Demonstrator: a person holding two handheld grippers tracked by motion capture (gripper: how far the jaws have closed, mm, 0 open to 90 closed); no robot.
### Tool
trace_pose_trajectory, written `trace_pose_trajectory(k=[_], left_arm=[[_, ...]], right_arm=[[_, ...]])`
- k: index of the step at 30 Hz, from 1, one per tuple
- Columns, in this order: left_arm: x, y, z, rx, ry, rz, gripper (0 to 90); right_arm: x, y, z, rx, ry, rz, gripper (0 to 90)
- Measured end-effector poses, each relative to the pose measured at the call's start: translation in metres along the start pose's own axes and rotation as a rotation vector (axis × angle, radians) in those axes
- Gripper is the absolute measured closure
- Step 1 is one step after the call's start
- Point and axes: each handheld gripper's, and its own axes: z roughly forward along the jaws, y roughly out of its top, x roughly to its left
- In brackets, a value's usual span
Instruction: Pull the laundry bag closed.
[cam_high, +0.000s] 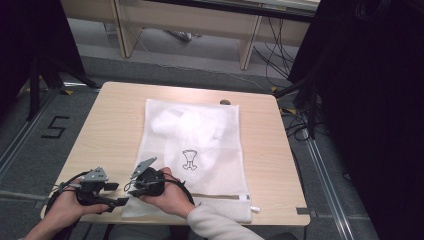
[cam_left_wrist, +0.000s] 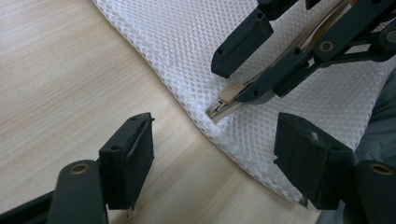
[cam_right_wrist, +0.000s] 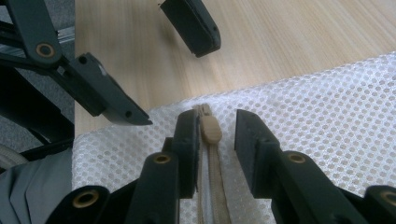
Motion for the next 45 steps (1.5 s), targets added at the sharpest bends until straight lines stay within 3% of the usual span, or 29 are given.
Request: trace_pose_trajectory(k=[5,10,15,20,25,34,41,45], left_arm=[[0.0,0.0,0.0,0.008,0.009,0.007,28.0],[-0.001,0.0,0.001,0.0,-0.001,-0.004,28.0],[-0.001,0.0,0.001,0.002,0.002,-0.003,27.9],[0.0,0.0,0.001,0.005,-0.004,0.001,27.8],[-0.001,0.0,0.001,0.005,-0.004,0.001,27.8],[-0.001,0.0,0.001,0.006,-0.005,0.0,27.8],[-0.002,0.0,0.002,0.015,-0.004,-0.005,28.5],[-0.002,0.0,0.003,0.012,-0.034,-0.021,32.8]], right_arm=[[0.001,0.001,0.001,0.016,-0.001,0.027,71.1],[0.002,0.001,0.003,0.013,-0.003,0.022,72.7],[0.003,0.002,0.003,0.016,-0.006,0.005,80.0],[0.004,0.003,0.002,0.027,-0.009,-0.013,80.9],[0.004,0.003,0.005,0.012,-0.001,0.019,75.5],[0.005,0.005,0.004,0.026,0.003,-0.001,81.5],[0.003,0.011,-0.005,0.013,0.002,-0.015,81.6],[0.003,0.017,-0.014,0.0,0.006,-0.013,81.7]])
